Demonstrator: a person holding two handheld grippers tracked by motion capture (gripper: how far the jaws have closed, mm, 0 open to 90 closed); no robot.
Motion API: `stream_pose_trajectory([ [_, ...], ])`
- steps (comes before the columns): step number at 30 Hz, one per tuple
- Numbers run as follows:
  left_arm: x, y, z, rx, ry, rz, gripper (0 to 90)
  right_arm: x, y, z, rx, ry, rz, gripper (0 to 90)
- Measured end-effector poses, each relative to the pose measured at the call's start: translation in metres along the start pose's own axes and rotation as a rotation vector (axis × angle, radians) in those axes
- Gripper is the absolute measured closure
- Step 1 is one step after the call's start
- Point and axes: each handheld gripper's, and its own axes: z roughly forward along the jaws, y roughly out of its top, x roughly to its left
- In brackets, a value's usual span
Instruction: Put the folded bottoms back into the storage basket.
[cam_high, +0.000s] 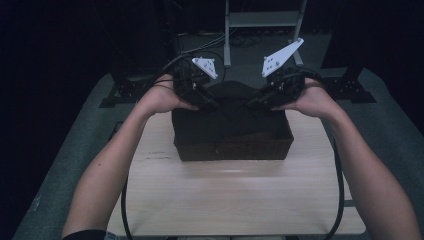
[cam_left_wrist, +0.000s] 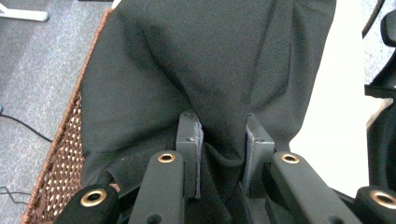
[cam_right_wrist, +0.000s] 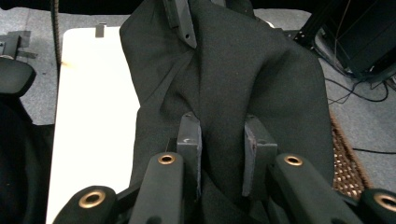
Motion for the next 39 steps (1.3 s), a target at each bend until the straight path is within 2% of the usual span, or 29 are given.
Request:
stream_pose_trajectory([
  [9,0.017,0.008,-0.002,0.001,0.021,-0.005,72.9,-0.018,0.007,-0.003,-0.001,-0.017,0.008,71.9],
  [12,0.022,0.01,-0.003,0.006,0.009,-0.013,73.0,-0.023,0.009,-0.004,-0.004,-0.015,0.009,71.8],
  [16,0.028,0.012,-0.003,0.009,0.026,-0.019,73.0,-0.03,0.01,-0.004,-0.006,-0.018,0.011,71.8],
  [25,0.044,0.014,0.003,0.01,0.032,-0.04,73.0,-0.047,0.012,0.0,0.006,-0.023,0.005,71.8],
  [28,0.048,0.015,0.006,0.016,0.046,-0.037,72.9,-0.054,0.01,0.003,-0.003,-0.02,0.006,71.8],
  [33,0.057,0.013,0.015,0.021,0.045,-0.045,72.9,-0.065,0.004,0.009,-0.009,-0.016,0.008,71.7],
  [39,0.068,0.011,0.031,0.031,0.051,-0.05,73.0,-0.078,-0.004,0.019,0.006,-0.016,0.008,71.7],
])
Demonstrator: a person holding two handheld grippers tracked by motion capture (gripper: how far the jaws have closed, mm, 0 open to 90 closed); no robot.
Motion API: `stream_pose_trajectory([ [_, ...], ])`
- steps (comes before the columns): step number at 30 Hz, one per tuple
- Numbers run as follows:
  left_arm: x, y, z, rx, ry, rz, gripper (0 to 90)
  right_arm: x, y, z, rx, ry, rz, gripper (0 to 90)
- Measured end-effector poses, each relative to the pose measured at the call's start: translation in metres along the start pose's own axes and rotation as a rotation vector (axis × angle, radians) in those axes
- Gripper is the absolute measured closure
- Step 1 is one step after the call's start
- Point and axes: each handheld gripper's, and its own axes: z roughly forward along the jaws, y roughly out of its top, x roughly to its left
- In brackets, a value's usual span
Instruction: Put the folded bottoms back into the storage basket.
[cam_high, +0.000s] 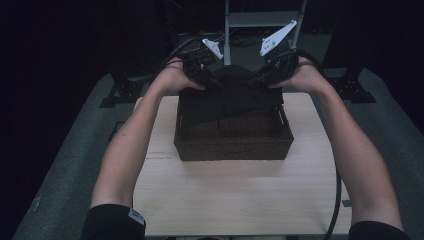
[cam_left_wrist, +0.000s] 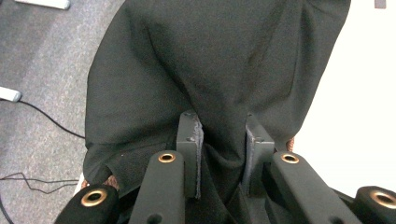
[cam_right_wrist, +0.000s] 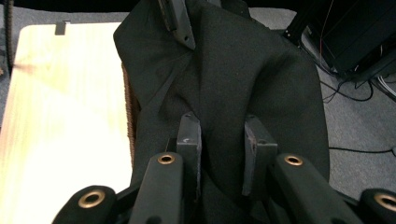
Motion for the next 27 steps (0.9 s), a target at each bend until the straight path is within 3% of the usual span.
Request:
stream_pose_trajectory([
  [11,0.012,-0.005,0.02,0.015,0.003,-0.005,73.0,-0.015,-0.011,0.015,0.012,0.006,0.014,71.7],
  [27,0.021,-0.013,0.043,0.022,-0.004,-0.04,73.0,-0.03,-0.028,0.035,0.023,0.024,0.072,71.6],
])
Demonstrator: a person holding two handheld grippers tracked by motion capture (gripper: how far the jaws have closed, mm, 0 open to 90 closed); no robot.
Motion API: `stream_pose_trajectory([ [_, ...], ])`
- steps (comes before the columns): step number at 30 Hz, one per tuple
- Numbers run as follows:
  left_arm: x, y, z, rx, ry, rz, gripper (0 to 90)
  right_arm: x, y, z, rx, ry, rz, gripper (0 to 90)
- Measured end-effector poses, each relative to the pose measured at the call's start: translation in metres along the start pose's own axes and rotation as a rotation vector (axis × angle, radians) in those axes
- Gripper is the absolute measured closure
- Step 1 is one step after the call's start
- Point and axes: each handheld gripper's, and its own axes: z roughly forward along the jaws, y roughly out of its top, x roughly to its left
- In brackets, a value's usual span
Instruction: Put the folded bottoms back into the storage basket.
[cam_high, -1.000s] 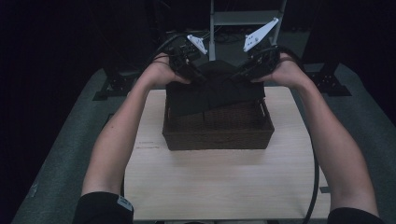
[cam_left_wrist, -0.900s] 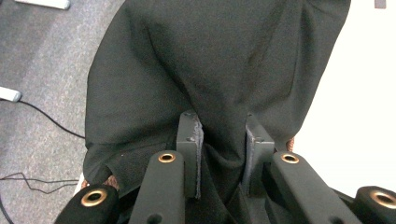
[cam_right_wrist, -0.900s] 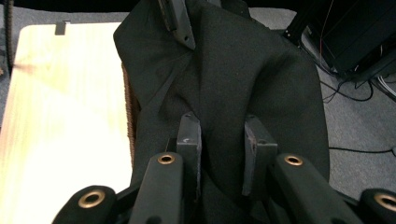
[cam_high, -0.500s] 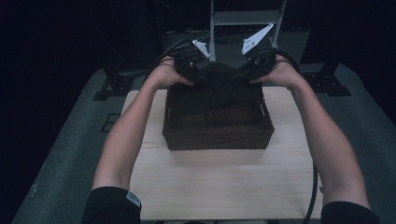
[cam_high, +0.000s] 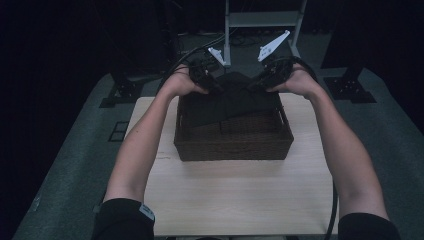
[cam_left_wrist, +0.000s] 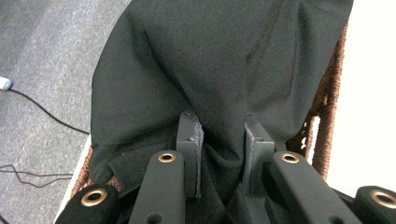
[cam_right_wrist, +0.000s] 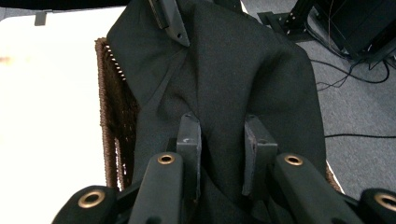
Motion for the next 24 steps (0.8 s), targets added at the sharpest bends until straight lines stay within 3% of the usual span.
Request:
stream_pose_trajectory([
  [24,0.003,-0.012,0.03,0.034,-0.01,-0.015,73.1,-0.01,-0.022,0.027,0.014,0.019,0.036,71.6],
])
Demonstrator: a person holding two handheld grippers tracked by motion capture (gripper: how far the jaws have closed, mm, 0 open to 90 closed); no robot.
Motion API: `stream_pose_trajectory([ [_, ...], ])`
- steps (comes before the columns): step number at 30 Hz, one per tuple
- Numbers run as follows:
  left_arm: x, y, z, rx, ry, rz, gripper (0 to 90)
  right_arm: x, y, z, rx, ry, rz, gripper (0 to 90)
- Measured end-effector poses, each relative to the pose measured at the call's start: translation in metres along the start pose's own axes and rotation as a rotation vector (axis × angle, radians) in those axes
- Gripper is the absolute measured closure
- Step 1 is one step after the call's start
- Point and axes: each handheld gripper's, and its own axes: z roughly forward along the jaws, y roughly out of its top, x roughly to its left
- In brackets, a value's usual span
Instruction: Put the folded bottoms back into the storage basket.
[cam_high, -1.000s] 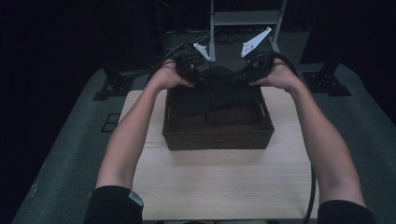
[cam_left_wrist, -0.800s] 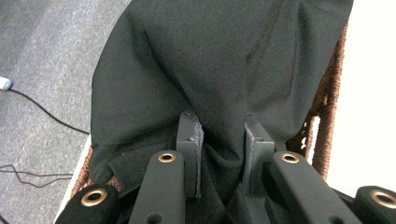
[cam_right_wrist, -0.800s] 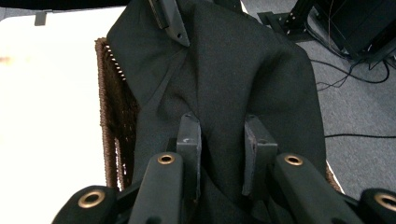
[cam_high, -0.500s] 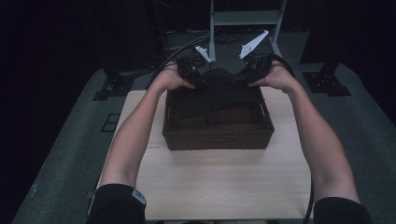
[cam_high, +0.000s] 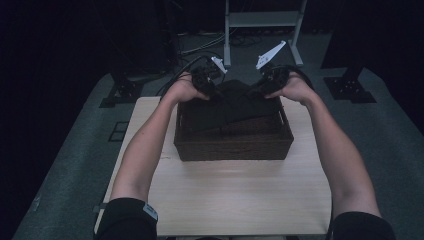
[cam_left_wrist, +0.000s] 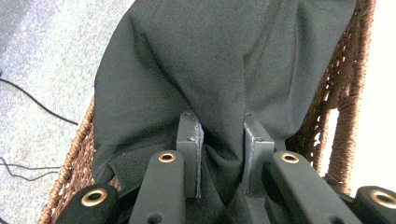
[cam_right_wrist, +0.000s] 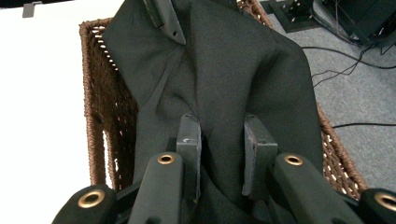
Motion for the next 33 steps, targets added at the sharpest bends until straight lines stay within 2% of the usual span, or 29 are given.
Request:
stream_pose_trajectory([
  [5,0.0,-0.001,0.006,0.005,-0.004,0.006,73.1,-0.001,-0.006,0.003,-0.005,0.004,0.005,71.6],
  [11,-0.002,-0.006,0.015,-0.009,-0.012,-0.006,73.1,-0.001,-0.011,0.008,0.014,0.01,0.022,71.6],
  [16,-0.002,-0.009,0.017,0.016,-0.005,0.0,73.1,0.0,-0.012,0.014,0.022,0.019,0.027,71.5],
  [23,-0.002,-0.012,0.021,0.009,-0.009,-0.01,73.1,-0.001,-0.014,0.018,0.018,0.028,0.035,71.5],
  [27,-0.004,-0.017,0.027,0.014,-0.016,-0.018,73.2,0.0,-0.021,0.024,0.012,0.03,0.044,71.5],
  [28,-0.004,-0.018,0.029,0.022,-0.018,-0.016,73.2,0.0,-0.023,0.026,0.015,0.026,0.031,71.5],
  [29,-0.005,-0.019,0.03,0.026,-0.019,-0.017,73.2,0.001,-0.024,0.028,0.016,0.032,0.048,71.5],
  [33,-0.006,-0.02,0.036,0.033,-0.026,-0.019,73.3,0.001,-0.031,0.034,0.02,0.039,0.059,71.5],
])
